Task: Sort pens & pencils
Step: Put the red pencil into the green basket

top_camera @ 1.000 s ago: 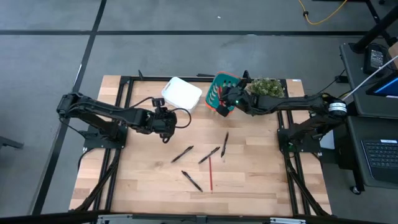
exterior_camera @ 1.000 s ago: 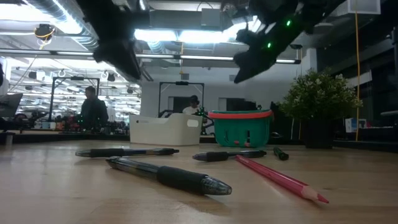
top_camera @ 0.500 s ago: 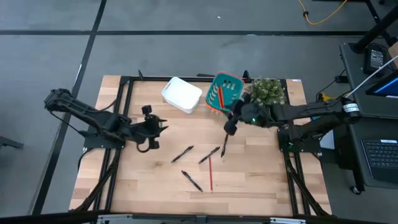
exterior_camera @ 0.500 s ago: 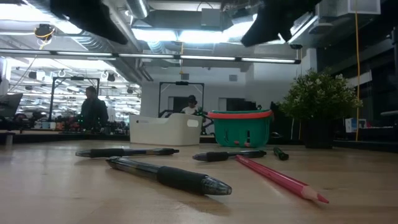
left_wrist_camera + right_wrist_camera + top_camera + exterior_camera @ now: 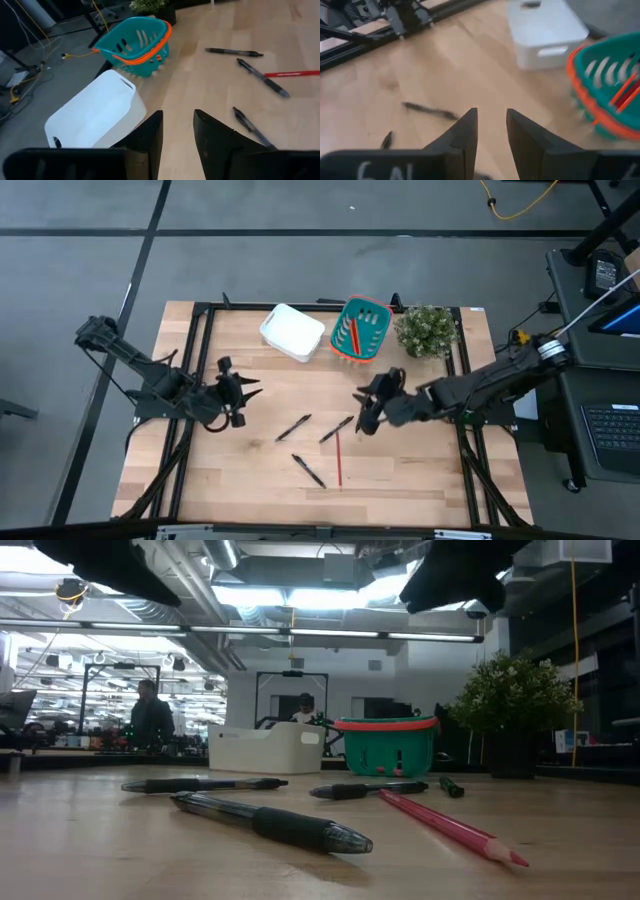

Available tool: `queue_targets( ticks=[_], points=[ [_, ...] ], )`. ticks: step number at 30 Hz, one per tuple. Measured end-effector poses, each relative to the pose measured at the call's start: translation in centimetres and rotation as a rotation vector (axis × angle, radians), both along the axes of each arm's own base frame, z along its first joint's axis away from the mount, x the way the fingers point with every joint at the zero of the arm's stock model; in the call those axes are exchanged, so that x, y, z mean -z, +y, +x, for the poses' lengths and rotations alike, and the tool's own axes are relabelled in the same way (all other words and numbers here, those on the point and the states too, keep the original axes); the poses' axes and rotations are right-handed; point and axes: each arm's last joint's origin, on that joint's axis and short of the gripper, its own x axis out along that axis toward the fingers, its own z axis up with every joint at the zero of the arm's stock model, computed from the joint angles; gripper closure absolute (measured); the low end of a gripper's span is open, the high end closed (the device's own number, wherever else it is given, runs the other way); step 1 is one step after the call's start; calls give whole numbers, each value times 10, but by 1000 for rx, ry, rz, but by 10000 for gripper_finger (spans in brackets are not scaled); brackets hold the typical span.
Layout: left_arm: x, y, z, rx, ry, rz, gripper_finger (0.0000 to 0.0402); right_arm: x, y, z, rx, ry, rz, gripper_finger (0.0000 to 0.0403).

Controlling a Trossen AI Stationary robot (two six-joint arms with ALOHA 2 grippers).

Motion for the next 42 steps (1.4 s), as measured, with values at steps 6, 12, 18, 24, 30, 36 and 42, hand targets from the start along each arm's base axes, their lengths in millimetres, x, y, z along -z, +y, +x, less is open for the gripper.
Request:
queue_targets(
  ticks=[6,12,18,24,30,36,42],
  points=[
    [-1,-6,-3,8,-24,-8,300,26,20,9,29,37,66,315],
    [0,-11,-6,35,-33,-29,300,32,46,30,-4,52,152,356],
    [0,-16,-8,58,-40,-44,300,35,75,63,-60,137,171,387],
    [0,-22,-12,97,-40,-51,300,41,89,87,17,293,214,394],
    [2,-30,-15,145,-27,-48,300,51,97,98,140,344,314,382],
    [4,-35,-18,186,-6,-38,300,59,101,100,224,353,462,379],
    [7,-40,-20,215,11,-23,300,60,102,100,202,380,490,379]
  ],
)
